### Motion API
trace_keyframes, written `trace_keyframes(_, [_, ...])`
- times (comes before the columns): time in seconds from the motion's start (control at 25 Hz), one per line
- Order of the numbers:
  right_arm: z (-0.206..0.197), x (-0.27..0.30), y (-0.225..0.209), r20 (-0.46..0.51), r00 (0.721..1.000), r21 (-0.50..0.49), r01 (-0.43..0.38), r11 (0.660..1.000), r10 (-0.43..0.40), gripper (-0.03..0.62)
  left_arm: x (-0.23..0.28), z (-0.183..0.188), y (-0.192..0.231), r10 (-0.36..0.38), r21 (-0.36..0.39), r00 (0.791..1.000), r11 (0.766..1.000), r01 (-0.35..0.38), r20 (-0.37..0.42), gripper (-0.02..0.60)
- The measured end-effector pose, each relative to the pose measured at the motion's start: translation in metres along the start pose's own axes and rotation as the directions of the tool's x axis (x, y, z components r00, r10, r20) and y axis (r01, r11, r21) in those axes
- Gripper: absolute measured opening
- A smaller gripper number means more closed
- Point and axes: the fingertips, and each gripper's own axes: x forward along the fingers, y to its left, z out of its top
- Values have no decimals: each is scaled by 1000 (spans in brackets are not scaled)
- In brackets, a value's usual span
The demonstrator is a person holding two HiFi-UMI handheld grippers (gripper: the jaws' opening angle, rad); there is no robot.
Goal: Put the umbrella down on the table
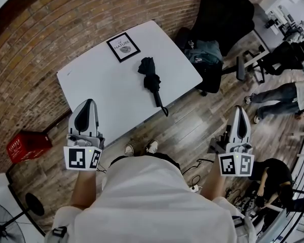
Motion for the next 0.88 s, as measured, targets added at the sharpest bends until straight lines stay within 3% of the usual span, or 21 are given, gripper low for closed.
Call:
trace_keyframes(0.16, [-8, 2, -5, -42, 999, -33, 33, 999, -34, 20, 0, 0, -1, 0, 1, 1000, 1000, 0, 3, 23])
trace_keyframes(0.88, [-14, 12, 4, -44, 999, -28, 4, 1000, -5, 20, 1, 0, 4, 10, 8, 1000, 1000, -10, -2, 23])
